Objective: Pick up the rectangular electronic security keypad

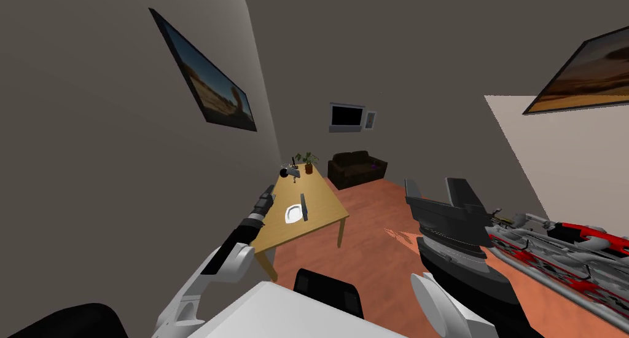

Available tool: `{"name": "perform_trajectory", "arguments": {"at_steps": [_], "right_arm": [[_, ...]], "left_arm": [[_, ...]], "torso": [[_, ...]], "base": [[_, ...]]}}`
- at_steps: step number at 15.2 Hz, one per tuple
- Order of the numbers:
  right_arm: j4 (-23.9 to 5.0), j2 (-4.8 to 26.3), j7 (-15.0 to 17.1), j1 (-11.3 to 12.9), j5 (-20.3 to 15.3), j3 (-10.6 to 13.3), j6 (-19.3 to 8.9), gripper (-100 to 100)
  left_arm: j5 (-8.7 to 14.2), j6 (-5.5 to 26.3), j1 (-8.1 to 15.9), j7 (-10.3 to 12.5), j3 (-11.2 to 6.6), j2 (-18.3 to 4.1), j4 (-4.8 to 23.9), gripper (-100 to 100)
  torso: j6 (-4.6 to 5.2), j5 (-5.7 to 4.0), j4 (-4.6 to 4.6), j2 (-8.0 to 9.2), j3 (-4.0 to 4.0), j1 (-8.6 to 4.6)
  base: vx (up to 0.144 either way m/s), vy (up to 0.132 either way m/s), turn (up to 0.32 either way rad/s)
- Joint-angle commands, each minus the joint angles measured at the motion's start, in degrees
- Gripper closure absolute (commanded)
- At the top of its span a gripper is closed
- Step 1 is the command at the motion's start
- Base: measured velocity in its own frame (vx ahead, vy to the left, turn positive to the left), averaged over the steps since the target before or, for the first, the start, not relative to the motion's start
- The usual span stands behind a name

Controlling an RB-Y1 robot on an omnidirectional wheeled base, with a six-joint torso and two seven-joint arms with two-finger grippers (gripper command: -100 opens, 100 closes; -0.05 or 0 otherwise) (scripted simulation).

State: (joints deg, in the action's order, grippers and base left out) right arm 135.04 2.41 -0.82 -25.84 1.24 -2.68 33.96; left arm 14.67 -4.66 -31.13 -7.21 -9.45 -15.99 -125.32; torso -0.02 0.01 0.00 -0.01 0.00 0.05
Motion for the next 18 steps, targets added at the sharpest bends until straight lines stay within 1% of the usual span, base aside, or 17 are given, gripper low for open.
{"name": "perform_trajectory", "arguments": {"at_steps": [1,2,6,10,11,13,14,15,16,18], "right_arm": [[0.0,0.0,0.0,0.0,0.0,0.0,0.0,0],[0.0,0.0,0.0,0.0,0.0,0.0,0.0,0],[0.0,0.0,0.0,0.0,0.0,0.0,0.0,0],[0.0,0.0,0.0,0.0,0.0,0.0,0.0,0],[0.0,0.0,0.0,0.0,0.0,0.0,0.0,0],[0.0,0.0,0.0,0.0,0.0,0.0,0.0,0],[0.0,0.0,0.0,0.0,0.0,0.0,0.0,0],[0.0,0.0,0.0,0.0,0.0,0.0,0.0,0],[0.0,0.0,0.0,0.0,0.0,0.0,0.0,0],[0.0,0.0,0.0,0.0,0.0,0.0,0.0,0]], "left_arm": [[0.0,0.0,0.0,0.0,0.0,0.0,0.0,-100],[0.8,1.2,-0.7,-0.1,0.23,-1.3,0.8,-100],[3.0,4.0,-2.4,-0.2,0.8,-4.4,2.7,-100],[6.1,8.2,-4.9,-0.6,1.62,-9.0,5.3,-100],[6.1,8.2,-4.9,-0.6,1.62,-9.0,5.3,-100],[8.0,10.7,-6.5,-0.8,2.11,-11.7,6.9,-100],[8.0,10.7,-6.5,-0.8,2.11,-11.7,6.9,-100],[8.9,12.0,-7.4,-0.9,2.36,-13.1,7.7,-100],[8.9,12.0,-7.4,-0.9,2.36,-13.1,7.7,-100],[11.0,14.6,-9.1,-1.1,2.88,-16.1,9.3,-100]], "torso": [[0.0,0.0,0.0,0.0,0.0,0.0],[0.01,0.0,0.0,0.0,0.0,-0.02],[0.05,-0.05,0.0,-0.01,-0.01,-0.21],[0.09,-0.02,-0.04,-0.15,-0.09,-0.07],[0.1,-0.01,-0.04,-0.17,-0.1,0.01],[0.04,0.01,-0.03,-0.11,-0.07,0.02],[0.06,0.0,-0.03,-0.08,-0.05,-0.03],[0.03,-0.01,-0.02,-0.06,-0.04,-0.06],[0.06,-0.02,-0.02,-0.06,-0.04,-0.09],[0.05,-0.02,-0.01,-0.05,-0.03,-0.1]], "base": [[0.007,0.0,-0.007],[0.001,-0.029,-0.127],[0.009,-0.048,-0.243],[0.048,-0.013,-0.432],[0.037,0.023,-0.241],[0.025,-0.002,-0.26],[0.018,-0.014,-0.227],[0.019,-0.021,-0.248],[0.019,-0.018,-0.2],[0.02,-0.021,-0.326]]}}
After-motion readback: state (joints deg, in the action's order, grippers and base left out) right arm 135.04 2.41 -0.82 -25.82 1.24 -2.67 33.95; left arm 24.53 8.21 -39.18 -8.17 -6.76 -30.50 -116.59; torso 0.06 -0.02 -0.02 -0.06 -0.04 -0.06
